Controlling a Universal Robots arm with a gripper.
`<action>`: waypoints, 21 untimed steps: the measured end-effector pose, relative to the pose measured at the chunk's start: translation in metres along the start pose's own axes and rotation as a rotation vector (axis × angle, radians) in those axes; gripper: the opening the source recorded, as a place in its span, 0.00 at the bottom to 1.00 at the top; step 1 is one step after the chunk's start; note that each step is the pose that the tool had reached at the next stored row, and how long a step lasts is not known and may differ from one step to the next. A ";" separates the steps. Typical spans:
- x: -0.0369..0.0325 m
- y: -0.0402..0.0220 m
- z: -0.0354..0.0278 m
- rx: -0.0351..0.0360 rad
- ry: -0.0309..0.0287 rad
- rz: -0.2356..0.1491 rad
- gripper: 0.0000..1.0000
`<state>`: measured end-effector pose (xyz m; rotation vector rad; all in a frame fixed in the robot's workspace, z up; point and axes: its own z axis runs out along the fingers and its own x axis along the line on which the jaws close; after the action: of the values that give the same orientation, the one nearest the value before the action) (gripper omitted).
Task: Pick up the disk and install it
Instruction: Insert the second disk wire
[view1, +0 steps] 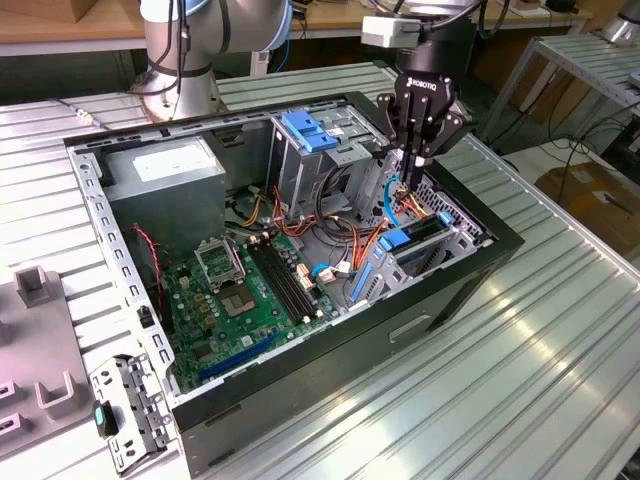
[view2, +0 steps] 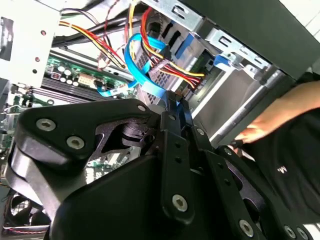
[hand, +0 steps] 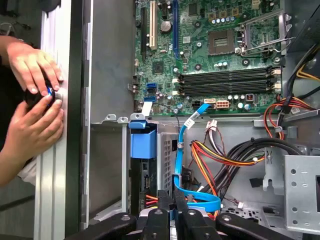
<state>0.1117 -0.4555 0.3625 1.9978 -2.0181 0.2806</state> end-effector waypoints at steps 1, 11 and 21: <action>0.0009 0.0004 0.0004 0.0005 -0.0113 -0.001 0.16; 0.0040 0.0063 0.0025 0.0072 -0.0554 -0.004 0.16; 0.0040 0.0070 0.0026 0.0072 -0.0554 -0.004 0.16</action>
<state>0.1046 -0.4600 0.3619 2.0355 -2.0486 0.2344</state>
